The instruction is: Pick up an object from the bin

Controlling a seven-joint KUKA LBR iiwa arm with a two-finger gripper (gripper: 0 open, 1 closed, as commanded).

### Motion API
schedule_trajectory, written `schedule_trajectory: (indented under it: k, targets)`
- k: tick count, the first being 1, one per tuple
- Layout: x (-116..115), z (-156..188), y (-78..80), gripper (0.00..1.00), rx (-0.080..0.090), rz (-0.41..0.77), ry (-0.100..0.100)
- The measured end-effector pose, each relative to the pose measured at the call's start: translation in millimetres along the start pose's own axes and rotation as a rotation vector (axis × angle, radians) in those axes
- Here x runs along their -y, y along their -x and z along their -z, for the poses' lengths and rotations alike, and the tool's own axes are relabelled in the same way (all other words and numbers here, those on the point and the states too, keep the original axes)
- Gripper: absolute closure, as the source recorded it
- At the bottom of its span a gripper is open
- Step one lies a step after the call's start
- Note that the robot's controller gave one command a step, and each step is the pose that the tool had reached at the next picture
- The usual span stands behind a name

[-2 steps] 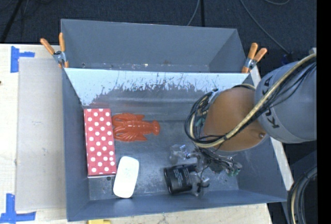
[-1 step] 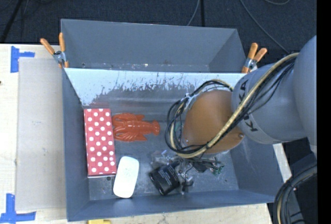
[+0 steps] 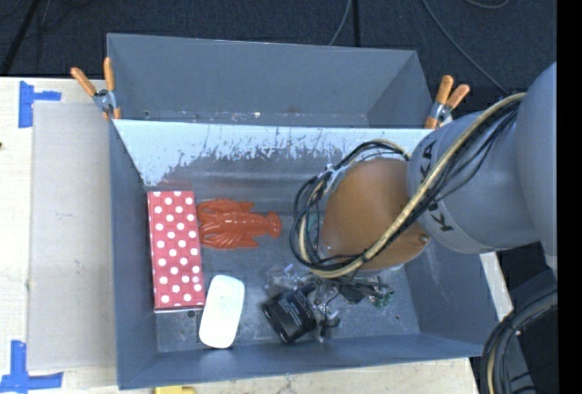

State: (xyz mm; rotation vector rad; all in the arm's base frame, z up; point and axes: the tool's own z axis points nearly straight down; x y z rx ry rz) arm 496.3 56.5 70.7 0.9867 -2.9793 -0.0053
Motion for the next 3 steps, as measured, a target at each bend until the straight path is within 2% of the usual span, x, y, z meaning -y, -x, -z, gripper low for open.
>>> schedule_trajectory:
  k: [1, 2, 3]
  targets:
    - [-4.1, 41.8, -2.4, 1.0, -0.01, 0.006, 0.007]
    - [0.7, 93.1, -5.6, 1.0, 0.003, -0.007, 0.001]
    - [10.1, 94.9, -4.4, 1.0, -0.007, -0.036, 0.005]
